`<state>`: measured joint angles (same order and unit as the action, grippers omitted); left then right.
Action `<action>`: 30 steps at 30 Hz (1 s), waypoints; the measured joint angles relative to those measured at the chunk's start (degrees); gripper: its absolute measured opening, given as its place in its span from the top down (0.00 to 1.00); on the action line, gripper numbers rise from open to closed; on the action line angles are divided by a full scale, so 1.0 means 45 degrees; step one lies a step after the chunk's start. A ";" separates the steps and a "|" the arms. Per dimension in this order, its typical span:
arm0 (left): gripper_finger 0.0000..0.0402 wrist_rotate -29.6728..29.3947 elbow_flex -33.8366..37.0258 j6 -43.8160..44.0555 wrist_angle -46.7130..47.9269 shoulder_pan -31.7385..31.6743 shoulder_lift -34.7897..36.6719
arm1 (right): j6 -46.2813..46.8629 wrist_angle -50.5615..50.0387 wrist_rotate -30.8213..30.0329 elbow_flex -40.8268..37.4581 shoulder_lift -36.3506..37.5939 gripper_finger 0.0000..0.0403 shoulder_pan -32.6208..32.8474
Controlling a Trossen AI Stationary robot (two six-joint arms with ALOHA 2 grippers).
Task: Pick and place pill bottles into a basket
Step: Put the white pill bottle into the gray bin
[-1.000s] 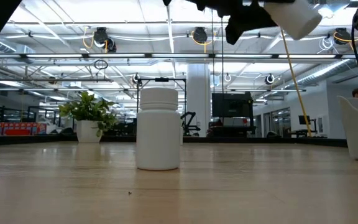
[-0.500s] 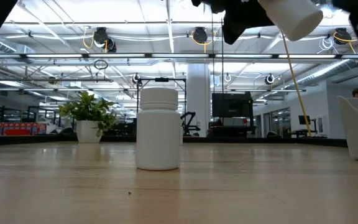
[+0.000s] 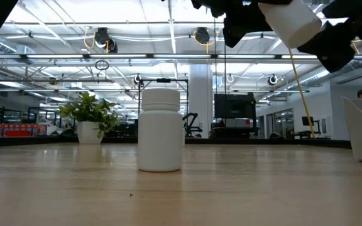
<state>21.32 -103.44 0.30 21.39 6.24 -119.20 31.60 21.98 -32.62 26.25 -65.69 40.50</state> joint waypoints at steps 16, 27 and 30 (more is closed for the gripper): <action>0.55 0.0029 0.0000 -0.0253 -0.0121 0.0311 0.0000 | -0.0939 0.1307 0.2002 0.0668 -0.1185 0.40 -0.1253; 0.52 -0.0010 0.0000 -0.0379 -0.0136 0.0303 0.0000 | -0.1124 0.1468 0.2294 0.0668 -0.1437 0.55 -0.1420; 0.53 -0.0034 0.0000 -0.0374 -0.0136 0.0306 0.0000 | -0.1279 0.1535 0.2296 0.0664 -0.1437 0.59 -0.1420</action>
<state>21.17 -103.44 -1.39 20.78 7.62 -119.20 25.85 28.88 -22.28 29.23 -72.16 34.11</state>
